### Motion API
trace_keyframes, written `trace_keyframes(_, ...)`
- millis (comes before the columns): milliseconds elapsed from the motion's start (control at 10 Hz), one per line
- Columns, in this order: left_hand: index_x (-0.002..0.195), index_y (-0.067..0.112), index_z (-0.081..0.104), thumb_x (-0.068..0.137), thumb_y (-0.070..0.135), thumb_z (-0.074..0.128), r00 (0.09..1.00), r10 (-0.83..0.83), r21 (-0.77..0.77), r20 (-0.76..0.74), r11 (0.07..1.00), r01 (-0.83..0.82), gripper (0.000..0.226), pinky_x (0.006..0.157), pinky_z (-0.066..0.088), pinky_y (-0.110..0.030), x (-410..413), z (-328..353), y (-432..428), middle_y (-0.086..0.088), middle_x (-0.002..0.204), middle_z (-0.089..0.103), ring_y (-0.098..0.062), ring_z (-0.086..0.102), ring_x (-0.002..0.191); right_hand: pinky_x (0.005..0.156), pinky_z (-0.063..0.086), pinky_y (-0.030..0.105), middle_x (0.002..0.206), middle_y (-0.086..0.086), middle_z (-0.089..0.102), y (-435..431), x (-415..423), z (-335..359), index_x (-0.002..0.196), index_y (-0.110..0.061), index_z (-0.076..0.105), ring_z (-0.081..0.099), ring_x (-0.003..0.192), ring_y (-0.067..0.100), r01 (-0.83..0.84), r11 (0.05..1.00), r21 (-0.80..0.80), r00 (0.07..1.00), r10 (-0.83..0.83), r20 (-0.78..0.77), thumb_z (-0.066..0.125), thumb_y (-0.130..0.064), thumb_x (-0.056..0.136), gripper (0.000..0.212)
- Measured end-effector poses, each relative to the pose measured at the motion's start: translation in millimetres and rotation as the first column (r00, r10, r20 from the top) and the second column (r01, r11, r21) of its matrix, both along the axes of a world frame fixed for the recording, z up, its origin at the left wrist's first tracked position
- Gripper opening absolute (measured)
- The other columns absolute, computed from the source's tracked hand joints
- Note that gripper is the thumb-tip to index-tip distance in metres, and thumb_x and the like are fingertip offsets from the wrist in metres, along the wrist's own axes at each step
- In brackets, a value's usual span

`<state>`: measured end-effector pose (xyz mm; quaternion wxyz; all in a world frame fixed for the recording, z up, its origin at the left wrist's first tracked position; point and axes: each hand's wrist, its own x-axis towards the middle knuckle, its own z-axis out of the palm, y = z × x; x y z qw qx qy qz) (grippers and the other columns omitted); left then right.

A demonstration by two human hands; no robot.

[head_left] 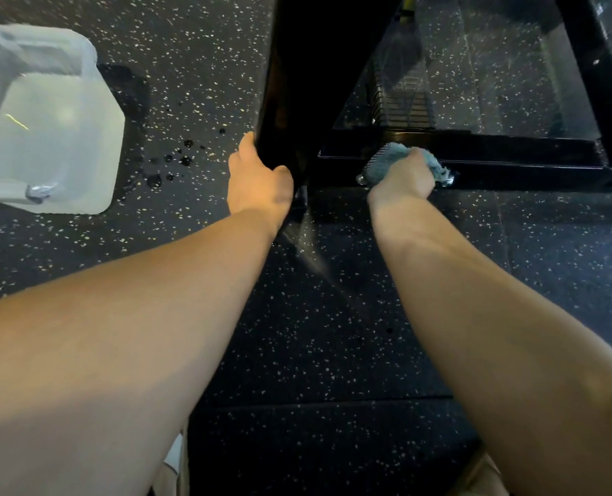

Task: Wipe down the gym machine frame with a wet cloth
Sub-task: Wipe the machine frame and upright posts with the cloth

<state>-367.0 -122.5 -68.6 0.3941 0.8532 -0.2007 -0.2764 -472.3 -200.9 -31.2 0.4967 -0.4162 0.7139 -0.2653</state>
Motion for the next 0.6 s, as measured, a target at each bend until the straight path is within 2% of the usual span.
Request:
trace_keyframes(100,0.139,0.024,0.036,0.082,0.020,0.050,1.000,0.020,-0.005,-0.005,1.000,-0.020,0.059,0.096,0.044,-0.040,0,0,-2,-0.003,0.132,0.047,-0.025,0.052,0.114,0.088,0.050,0.024,0.141,0.010,0.046,14,16,-50,0.142,-0.012,0.038,0.049,0.126,0.027,0.186,0.980,-0.077,0.969,-0.170,0.177,0.045,-0.019,0.100,0.043)
trace_keyframes(200,0.140,0.023,0.035,0.084,0.020,0.051,0.999,0.043,0.019,0.004,0.999,-0.043,0.059,0.097,0.041,-0.036,-2,2,-5,-0.004,0.134,0.043,-0.025,0.050,0.117,0.101,0.038,0.015,0.137,-0.002,0.044,38,28,-42,0.141,-0.018,0.044,0.048,0.117,0.009,-0.030,0.948,-0.316,0.996,0.054,0.069,0.050,-0.018,0.098,0.043)
trace_keyframes(300,0.142,0.023,0.032,0.084,0.021,0.050,1.000,0.025,0.012,-0.007,1.000,-0.025,0.060,0.101,0.039,-0.038,-3,1,-4,-0.004,0.136,0.040,-0.026,0.048,0.119,0.090,0.031,0.003,0.128,-0.003,0.046,-2,22,-17,0.146,-0.021,0.035,0.042,0.109,0.005,-0.326,0.830,-0.452,0.940,0.233,-0.250,0.053,-0.010,0.094,0.055)
trace_keyframes(400,0.143,0.023,0.032,0.083,0.022,0.050,1.000,0.014,0.000,-0.005,1.000,-0.014,0.062,0.101,0.041,-0.041,-3,-2,-2,-0.003,0.136,0.040,-0.025,0.049,0.117,0.094,0.040,0.027,0.121,0.004,0.056,-32,29,-18,0.128,-0.017,0.053,0.042,0.115,0.022,-0.698,0.652,-0.295,0.677,0.467,-0.569,0.047,-0.002,0.091,0.041)
trace_keyframes(500,0.143,0.021,0.032,0.082,0.022,0.050,1.000,-0.006,-0.009,0.001,1.000,0.006,0.063,0.098,0.044,-0.041,-2,0,-2,-0.003,0.135,0.044,-0.024,0.051,0.116,0.084,0.038,0.023,0.124,0.005,0.054,-28,32,-36,0.112,-0.014,0.060,0.048,0.112,0.023,-0.794,0.542,-0.275,0.585,0.559,-0.587,0.041,-0.001,0.091,0.031)
trace_keyframes(600,0.143,0.020,0.032,0.082,0.023,0.052,1.000,-0.004,0.001,-0.005,1.000,0.004,0.064,0.099,0.043,-0.041,-3,2,-3,-0.005,0.136,0.043,-0.026,0.050,0.117,0.095,0.036,0.024,0.134,0.005,0.052,-20,20,-43,0.128,-0.010,0.056,0.044,0.124,0.024,-0.848,0.420,-0.323,0.522,0.560,-0.644,0.042,-0.004,0.093,0.038)
